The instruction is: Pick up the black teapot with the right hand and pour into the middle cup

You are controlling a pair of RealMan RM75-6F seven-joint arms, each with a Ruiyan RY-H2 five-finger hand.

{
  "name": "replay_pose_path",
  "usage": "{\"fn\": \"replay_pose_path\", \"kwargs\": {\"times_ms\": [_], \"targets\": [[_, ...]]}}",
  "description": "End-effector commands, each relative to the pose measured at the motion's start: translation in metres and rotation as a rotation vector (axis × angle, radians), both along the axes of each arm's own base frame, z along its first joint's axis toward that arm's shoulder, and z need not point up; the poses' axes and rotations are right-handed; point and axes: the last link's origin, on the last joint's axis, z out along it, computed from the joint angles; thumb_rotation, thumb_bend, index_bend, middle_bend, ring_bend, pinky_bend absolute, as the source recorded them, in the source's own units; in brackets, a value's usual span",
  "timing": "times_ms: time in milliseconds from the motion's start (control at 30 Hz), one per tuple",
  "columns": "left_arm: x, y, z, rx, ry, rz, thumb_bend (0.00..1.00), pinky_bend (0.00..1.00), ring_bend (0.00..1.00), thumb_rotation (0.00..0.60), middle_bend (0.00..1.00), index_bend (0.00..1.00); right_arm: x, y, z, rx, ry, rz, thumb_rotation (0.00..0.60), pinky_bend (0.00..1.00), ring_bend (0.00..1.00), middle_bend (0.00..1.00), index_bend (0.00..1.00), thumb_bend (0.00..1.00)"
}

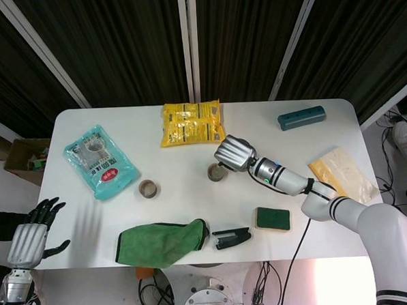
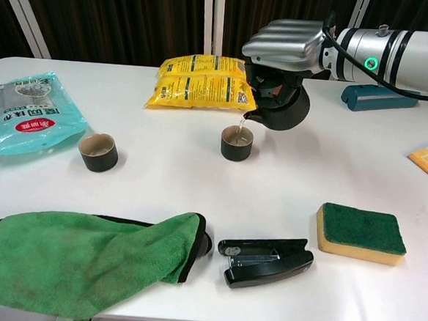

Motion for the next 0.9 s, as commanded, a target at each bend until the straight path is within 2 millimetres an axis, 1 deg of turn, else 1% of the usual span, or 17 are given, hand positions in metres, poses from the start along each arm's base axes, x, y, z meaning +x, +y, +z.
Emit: {"fn": "replay_pose_path", "kwargs": {"times_ms": [33, 900], "targets": [[0.0001, 0.0000, 0.0001, 0.001, 0.000, -0.001, 0.13, 0.22, 0.07, 0.600, 0.09, 0.17, 0.0001, -0.0003, -0.0004, -0.002, 0.004, 0.000, 0.600, 0.77, 0.98, 1.00, 1.00, 0.33], [0.0017, -0.0011, 0.0031, 0.008, 0.004, -0.010, 0.13, 0.22, 0.07, 0.600, 0.09, 0.17, 0.0062, 0.0010, -0.0016, -0.019, 0.034, 0.035, 0.600, 0.77, 0.98, 1.00, 1.00, 0.33]]}}
